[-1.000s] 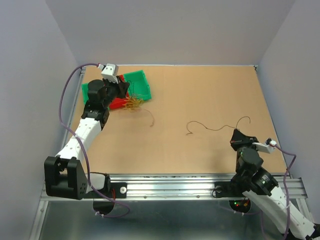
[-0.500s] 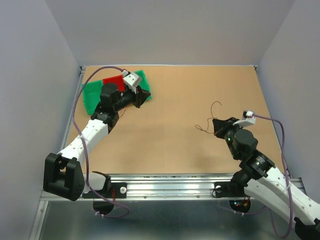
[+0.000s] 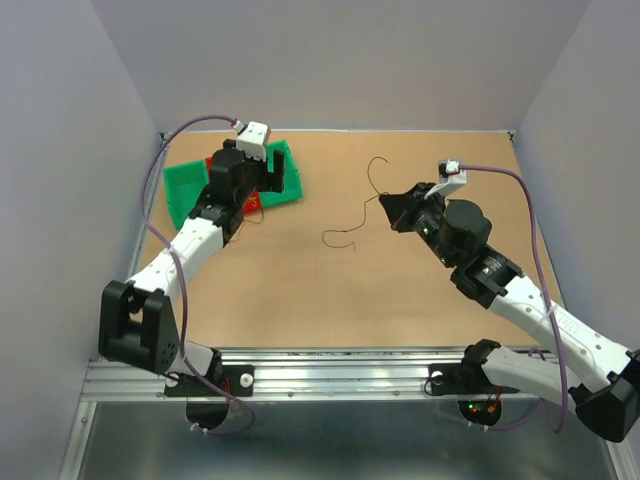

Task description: Untangle the cables

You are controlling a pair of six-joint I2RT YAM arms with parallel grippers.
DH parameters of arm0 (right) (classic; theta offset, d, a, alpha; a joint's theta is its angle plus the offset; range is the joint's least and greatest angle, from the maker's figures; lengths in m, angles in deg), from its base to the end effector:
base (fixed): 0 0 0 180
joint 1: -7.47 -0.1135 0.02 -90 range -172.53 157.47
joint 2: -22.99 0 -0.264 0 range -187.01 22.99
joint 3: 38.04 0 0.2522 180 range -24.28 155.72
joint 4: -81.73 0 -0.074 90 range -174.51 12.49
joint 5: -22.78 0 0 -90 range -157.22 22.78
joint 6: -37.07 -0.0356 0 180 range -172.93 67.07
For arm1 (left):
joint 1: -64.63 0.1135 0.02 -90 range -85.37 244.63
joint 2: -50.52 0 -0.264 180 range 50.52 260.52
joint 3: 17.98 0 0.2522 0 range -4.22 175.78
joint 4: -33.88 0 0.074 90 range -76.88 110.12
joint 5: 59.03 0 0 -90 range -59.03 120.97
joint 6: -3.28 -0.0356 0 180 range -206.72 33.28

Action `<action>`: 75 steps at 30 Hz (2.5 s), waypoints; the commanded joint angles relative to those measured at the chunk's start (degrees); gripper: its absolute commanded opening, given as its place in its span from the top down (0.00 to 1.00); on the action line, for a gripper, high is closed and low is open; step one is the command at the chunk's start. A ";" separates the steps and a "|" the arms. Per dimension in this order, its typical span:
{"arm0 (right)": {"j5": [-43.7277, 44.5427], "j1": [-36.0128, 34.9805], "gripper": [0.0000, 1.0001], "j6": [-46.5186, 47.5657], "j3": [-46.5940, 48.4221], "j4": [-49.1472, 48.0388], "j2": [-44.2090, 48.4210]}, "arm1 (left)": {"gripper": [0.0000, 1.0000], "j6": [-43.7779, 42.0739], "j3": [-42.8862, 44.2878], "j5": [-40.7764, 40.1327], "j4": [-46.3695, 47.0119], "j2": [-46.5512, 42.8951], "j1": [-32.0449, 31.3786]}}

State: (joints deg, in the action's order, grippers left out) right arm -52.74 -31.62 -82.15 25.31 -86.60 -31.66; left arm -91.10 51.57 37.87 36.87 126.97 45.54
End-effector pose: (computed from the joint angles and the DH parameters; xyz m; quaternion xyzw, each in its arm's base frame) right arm 0.1802 0.1349 0.3614 0.0246 0.7242 0.3079 0.6166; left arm 0.2987 -0.1079 0.3324 0.1886 0.7059 -0.1308 0.6701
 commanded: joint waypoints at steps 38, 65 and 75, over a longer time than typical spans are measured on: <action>-17.46 -0.11 0.99 5.13 21.95 -10.39 -22.50 | 0.42 -9.94 28.06 -17.35 -23.43 36.23 11.45; -15.80 -0.11 1.00 3.45 53.59 -35.97 -62.50 | 1.00 -6.60 14.44 -3.02 -16.66 6.53 14.96; -10.79 -0.11 0.99 6.71 59.66 -36.14 -70.23 | 1.00 -7.57 6.62 1.45 -22.55 -7.26 14.87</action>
State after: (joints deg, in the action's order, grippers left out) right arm -66.35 -31.62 -77.86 80.30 -118.46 -100.47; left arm -98.16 59.92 35.79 15.48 125.11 60.25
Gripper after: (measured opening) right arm 0.013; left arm 0.037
